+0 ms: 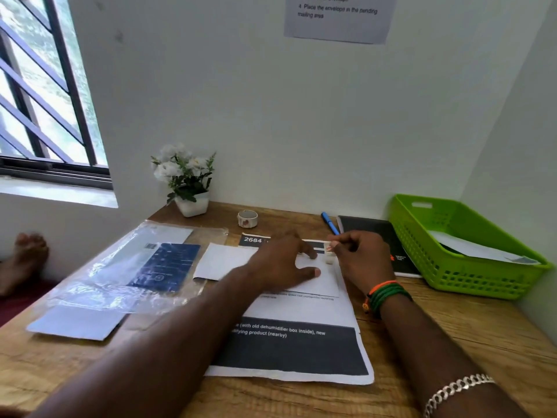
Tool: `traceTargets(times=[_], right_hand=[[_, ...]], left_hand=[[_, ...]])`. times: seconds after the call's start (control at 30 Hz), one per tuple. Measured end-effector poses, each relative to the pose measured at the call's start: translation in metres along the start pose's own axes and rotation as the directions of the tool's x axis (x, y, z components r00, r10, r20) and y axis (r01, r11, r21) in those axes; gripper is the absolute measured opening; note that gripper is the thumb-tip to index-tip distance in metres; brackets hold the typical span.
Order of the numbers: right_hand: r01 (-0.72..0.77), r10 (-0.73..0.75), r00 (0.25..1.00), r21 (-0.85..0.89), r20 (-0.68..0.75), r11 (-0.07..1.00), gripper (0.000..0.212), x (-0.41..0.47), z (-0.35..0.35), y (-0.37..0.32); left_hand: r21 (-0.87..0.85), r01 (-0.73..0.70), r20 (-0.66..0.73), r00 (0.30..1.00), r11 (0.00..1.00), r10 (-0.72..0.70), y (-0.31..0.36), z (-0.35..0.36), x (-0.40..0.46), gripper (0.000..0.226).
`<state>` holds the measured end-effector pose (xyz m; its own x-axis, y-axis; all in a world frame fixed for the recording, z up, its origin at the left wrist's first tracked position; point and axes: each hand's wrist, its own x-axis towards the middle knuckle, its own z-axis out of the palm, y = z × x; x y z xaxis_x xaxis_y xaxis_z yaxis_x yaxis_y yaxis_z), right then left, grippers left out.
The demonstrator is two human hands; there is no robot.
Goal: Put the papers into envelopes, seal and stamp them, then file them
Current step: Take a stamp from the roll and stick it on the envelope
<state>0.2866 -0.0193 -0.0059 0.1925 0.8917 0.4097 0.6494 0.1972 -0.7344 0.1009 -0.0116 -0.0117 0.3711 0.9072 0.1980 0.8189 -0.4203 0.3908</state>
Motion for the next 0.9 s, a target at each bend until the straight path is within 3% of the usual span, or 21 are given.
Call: traceTargets(times=[0.2, 0.37, 0.7, 0.9], right_hand=[[-0.154, 0.164, 0.983, 0.119, -0.081, 0.981, 0.012, 0.011, -0.016, 0.01], [-0.221, 0.223, 0.975, 0.136, -0.001, 0.966, 0.018, 0.013, -0.02, 0.012], [-0.069, 0.077, 0.99, -0.072, 0.119, 0.995, 0.007, -0.003, -0.009, 0.002], [-0.053, 0.078, 0.988, -0.178, 0.136, 0.983, 0.008, -0.008, 0.003, 0.001]], left_hand=[[0.04, -0.032, 0.037, 0.999, 0.999, 0.031, 0.003, -0.002, -0.001, 0.047], [0.072, -0.028, 0.089, 0.996, 0.997, 0.022, 0.005, -0.01, -0.005, 0.063], [0.094, -0.043, 0.089, 0.995, 0.995, 0.035, 0.009, -0.008, -0.005, 0.068], [0.121, -0.045, 0.106, 0.994, 0.992, 0.033, 0.007, -0.005, -0.004, 0.069]])
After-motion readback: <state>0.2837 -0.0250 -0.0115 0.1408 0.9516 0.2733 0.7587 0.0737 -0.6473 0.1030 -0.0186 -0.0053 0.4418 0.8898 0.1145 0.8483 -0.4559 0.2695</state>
